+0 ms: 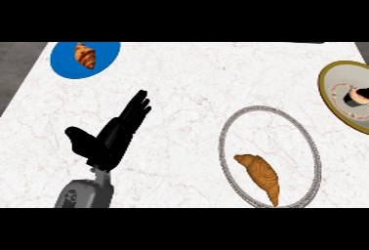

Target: Pick the cupcake from the placemat and place it in the bowl

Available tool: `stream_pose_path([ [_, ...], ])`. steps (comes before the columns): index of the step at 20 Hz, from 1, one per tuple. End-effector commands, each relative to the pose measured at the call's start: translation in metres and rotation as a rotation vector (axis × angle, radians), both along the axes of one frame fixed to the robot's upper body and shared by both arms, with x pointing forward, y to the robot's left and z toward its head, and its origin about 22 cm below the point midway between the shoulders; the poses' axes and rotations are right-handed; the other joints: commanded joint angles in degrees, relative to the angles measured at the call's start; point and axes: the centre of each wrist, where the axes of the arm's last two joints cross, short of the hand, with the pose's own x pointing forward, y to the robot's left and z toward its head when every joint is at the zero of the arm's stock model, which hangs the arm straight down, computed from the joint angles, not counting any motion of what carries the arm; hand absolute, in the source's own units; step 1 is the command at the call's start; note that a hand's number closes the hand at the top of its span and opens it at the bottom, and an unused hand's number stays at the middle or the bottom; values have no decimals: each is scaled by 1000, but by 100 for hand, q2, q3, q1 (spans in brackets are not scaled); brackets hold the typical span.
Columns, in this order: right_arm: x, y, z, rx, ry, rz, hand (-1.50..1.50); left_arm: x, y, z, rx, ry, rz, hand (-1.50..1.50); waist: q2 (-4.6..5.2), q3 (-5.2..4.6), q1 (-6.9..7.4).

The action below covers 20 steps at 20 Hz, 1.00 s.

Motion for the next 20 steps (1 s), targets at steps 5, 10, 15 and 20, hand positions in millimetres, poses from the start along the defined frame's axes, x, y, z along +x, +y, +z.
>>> stream_pose_path([
  [5, 6, 4, 11, 242, -514, 21, -150, -8, 16, -6, 8, 14, 24, 0, -95, 14, -117],
  [10, -11, -8, -8, 343, -782, 141, -150, -9, 24, -10, 0, 36, 55, 0, -157, -10, -340],
  [15, -28, -1, -31, 406, -905, 291, -150, -11, 35, -6, 22, 47, 87, 0, -276, -42, -580],
  [20, -68, -3, -62, 444, -949, 369, -150, -17, 42, -17, 17, 73, 142, 0, -348, -61, -808],
])
